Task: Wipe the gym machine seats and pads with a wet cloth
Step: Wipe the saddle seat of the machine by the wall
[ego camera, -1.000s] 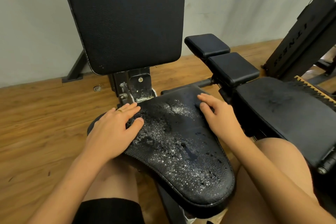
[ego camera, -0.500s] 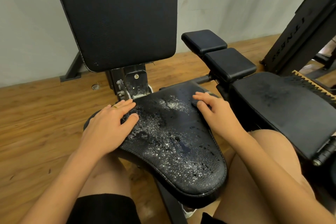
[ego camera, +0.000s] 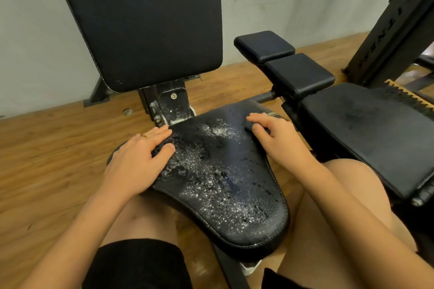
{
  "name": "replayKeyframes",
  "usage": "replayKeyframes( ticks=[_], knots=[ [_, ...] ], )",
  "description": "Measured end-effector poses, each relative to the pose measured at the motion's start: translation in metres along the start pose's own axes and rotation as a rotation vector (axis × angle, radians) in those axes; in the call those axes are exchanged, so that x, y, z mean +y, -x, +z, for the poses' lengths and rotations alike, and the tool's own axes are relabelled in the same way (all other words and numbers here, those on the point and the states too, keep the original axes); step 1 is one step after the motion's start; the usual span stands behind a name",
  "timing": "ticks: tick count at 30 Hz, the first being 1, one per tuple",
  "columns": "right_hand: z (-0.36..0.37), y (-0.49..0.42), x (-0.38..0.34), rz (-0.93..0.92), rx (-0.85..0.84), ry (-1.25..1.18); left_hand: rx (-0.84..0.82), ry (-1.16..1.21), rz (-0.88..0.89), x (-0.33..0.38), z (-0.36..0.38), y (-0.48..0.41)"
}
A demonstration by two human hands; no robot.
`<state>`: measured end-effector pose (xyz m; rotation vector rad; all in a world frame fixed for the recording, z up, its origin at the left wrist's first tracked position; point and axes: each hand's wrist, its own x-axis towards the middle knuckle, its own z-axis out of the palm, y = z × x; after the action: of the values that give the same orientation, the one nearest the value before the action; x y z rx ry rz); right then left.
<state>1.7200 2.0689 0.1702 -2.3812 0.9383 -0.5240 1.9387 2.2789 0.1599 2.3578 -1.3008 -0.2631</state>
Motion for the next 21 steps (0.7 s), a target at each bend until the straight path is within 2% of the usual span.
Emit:
replayKeyframes(
  ticks=[4,12,21],
  knots=[
    [0.001,0.035,0.004,-0.071,0.051,-0.049,0.033,0.01,-0.025,0.004,0.0,0.001],
    [0.004,-0.029,0.017,0.002,0.009,0.075,0.019,-0.01,-0.004,0.009,0.0,0.0],
    [-0.014,0.092,-0.019,-0.105,0.033,-0.189,0.029,0.016,-0.043,0.005,0.0,0.0]
  ],
)
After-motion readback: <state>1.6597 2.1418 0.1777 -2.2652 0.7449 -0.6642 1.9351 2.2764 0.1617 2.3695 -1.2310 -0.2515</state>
